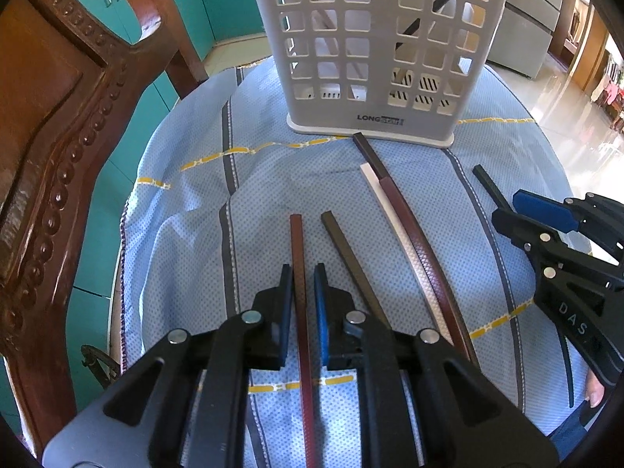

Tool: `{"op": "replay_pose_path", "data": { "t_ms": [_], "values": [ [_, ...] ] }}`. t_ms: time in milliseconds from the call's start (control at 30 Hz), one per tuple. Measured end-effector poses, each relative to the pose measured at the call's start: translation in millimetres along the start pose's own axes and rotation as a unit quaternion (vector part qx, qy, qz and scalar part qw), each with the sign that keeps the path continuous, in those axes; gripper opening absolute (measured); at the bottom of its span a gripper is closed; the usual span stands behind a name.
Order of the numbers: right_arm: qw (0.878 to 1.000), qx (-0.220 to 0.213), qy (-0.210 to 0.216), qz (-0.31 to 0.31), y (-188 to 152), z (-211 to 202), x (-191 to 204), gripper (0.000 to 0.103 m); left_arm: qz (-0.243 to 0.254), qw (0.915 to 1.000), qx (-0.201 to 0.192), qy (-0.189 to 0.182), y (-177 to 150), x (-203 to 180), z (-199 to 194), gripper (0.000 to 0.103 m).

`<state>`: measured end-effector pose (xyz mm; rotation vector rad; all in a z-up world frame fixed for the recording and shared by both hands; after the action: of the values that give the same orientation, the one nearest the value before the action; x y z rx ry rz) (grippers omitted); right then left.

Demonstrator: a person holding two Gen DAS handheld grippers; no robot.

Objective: Organize utensils

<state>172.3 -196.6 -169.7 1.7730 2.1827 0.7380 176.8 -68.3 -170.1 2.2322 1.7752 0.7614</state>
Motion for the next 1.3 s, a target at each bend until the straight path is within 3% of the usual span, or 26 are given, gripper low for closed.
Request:
{"op": "replay_pose_path", "data": {
  "t_ms": [233, 333, 467, 567, 767, 1000, 1167, 1300],
  "values": [
    [1.0, -0.001, 0.003, 0.001, -0.6, 0.0, -0.3, 0.026, 0.005, 1.0, -0.003, 0.002, 0.7, 1.4, 1.0, 0.012],
    [1.0, 0.0, 0.024, 0.013, -0.7, -2.1, -3.3, 0.007, 0.008, 1.0, -0.004, 0.003, -0.2, -0.5, 0.2, 0.012],
    [0.999, -0.006, 0.039, 0.017, 0.2, -7.8, -3.4, 0.007, 0.004, 1.0, -0.004, 0.0, -0.3, 0.1, 1.0, 0.007],
    [0.998, -0.045, 0.05, 0.007, 6.0, -31.9, 0.7, 0.007, -0.004, 0.9999, -0.012, -0.001, -0.3, 3.2, -4.3, 0.007],
    [0.983, -0.153, 0.1, -0.02, 15.9, -123.3, 11.7, 0.007, -0.037, 0.9943, -0.097, -0.026, 6.3, 27.1, -72.0, 0.007],
    [0.954, -0.259, 0.144, -0.042, 29.6, -223.5, 25.2, 0.007, -0.068, 0.9701, -0.226, -0.056, 15.3, 62.5, -185.0, 0.007],
    [0.931, -0.329, 0.154, -0.033, 86.9, -270.8, 25.8, 0.007, -0.1, 0.9509, -0.289, -0.047, 51.4, 92.6, -238.3, 0.007],
    [0.914, -0.373, 0.162, 0.006, 129.7, -289.4, 9.7, 0.007, -0.131, 0.9328, -0.334, -0.036, 105.3, 121.7, -274.1, 0.007]
  ]
}}
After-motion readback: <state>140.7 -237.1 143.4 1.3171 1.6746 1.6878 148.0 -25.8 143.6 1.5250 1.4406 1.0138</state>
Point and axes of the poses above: each gripper's, at about its wrist camera, not at the fingertips, and z roughly the way its jaws point, x to its left, y to its top, the point moved 4 cm from there along z, roughly the way its jaws point, and after that the axes turned 11 degrees about y, right-handed, at the moved point
